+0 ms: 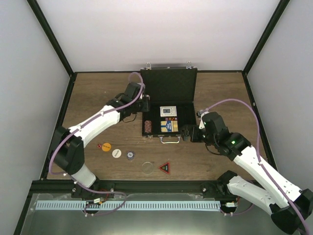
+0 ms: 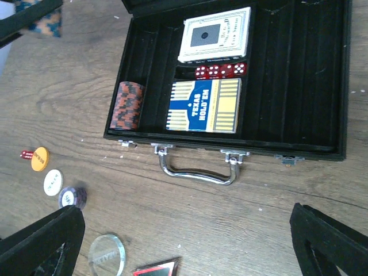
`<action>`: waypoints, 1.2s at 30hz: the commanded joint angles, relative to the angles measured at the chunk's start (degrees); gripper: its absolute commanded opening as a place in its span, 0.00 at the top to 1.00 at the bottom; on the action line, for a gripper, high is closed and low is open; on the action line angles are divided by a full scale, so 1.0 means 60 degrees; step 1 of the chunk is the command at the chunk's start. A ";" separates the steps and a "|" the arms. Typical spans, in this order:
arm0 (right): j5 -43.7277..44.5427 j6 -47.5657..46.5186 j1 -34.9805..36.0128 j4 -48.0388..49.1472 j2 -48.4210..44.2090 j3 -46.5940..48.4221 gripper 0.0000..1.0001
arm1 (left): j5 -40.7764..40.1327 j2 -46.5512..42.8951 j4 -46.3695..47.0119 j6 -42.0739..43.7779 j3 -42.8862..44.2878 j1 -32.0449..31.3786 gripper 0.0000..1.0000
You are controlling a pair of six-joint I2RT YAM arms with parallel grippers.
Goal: Pack up texas hold em set
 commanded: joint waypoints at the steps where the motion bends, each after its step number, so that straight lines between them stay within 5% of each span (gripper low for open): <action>1: -0.0434 0.0176 -0.0080 0.0562 -0.0166 -0.0090 0.00 | -0.0211 0.0500 0.0589 0.0184 0.0755 0.0096 0.81; 36: -0.1073 0.0433 -0.0081 0.1015 -0.0398 -0.0971 0.00 | 0.0027 0.3180 0.1350 -0.0168 0.0685 0.0100 0.83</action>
